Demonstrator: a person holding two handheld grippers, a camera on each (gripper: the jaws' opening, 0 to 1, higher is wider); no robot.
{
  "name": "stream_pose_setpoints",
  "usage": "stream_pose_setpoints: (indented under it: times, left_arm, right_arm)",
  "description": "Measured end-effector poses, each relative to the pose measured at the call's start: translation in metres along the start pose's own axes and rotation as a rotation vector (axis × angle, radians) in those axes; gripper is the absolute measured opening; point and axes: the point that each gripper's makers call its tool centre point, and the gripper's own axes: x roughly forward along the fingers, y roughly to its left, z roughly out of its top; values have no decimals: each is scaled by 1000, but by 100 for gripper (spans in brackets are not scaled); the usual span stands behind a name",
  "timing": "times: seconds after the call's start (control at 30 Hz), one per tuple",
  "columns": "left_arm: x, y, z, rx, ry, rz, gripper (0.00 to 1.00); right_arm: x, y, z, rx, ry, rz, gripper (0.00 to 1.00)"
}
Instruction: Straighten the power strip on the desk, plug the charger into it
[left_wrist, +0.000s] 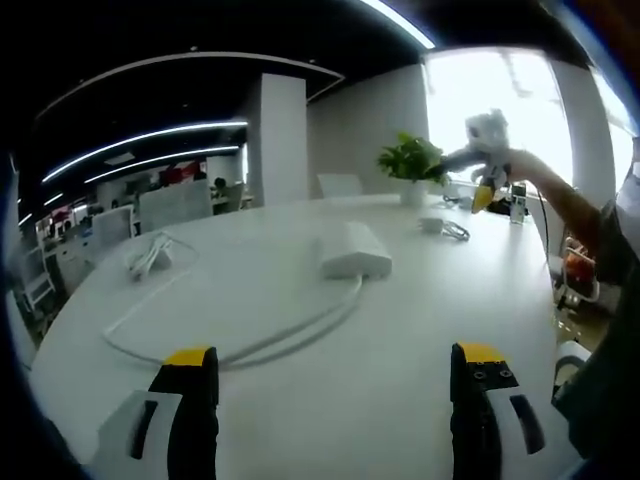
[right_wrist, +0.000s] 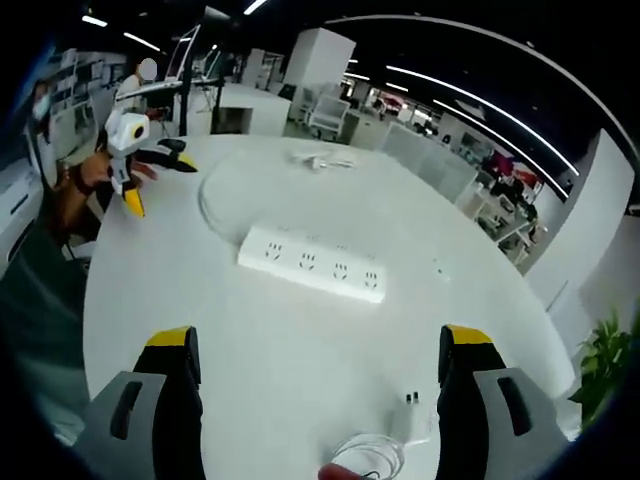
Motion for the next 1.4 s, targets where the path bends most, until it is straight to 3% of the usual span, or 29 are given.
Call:
stream_pose_setpoints:
  times: [0.8,1.03,1.17,1.4]
  left_arm:
    - [3,4,0,13,21,16,99]
    - [4,0,6,21,12,9,99]
    - [5,0,5,23,14,13,99]
    - [5,0,6,21,12,11,99]
  right_arm:
    - [28,-10,9,-83,40,80,100]
    - [30,-17,10,-137,57,99,99]
    - [31,-21,16,-206,37,92,93]
    - [35,-23,21,-245,45,124,97]
